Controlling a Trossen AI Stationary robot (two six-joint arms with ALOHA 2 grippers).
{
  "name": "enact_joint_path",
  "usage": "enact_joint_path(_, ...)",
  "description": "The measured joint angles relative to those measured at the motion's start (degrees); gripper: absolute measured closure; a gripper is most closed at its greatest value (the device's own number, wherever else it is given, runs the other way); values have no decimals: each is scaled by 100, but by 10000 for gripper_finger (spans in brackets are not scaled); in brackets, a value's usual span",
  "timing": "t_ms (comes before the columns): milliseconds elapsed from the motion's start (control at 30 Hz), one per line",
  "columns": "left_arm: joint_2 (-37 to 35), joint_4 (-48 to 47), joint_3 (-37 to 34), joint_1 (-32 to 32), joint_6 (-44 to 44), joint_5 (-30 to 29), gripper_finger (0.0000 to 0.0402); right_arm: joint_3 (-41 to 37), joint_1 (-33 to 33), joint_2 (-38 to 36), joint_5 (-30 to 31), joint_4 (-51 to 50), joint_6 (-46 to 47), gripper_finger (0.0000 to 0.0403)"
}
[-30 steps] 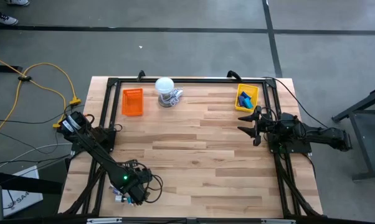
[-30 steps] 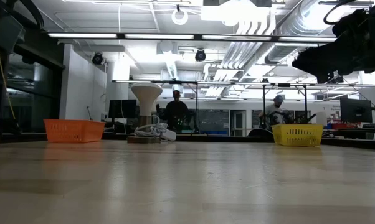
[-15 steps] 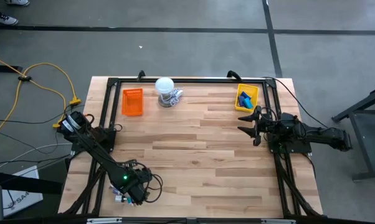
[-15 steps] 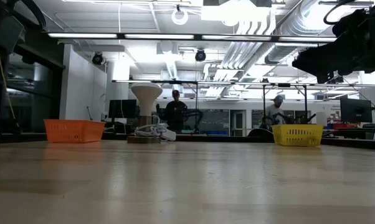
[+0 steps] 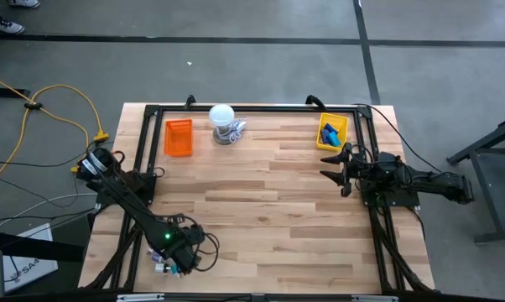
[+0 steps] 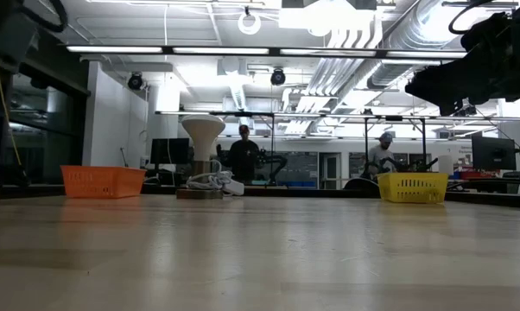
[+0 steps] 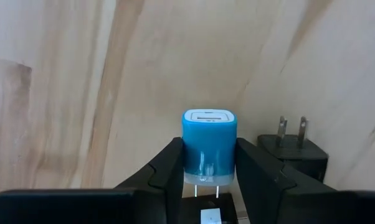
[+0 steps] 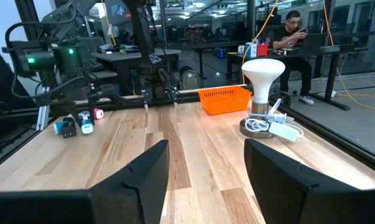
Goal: Pick & Place Office items
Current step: Put the top light blue charger adapter into the orange basket
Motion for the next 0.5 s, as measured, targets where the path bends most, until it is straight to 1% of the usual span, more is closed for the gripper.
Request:
enact_joint_path(167,-441,-243,0,304,22,-43,287,-1,-1,-2,0,0,0,208)
enact_joint_path(300,-876,-716,0,687,303,-347,290,1,2,0,0,0,0,208)
enact_joint_path(367,-1086,-921,0,942,478,-480,291,0,2,-1,0,0,0,208)
enact_joint_path(500,-1472,-1134,0,1582,902,-502,290,-1,-1,1,0,0,0,208)
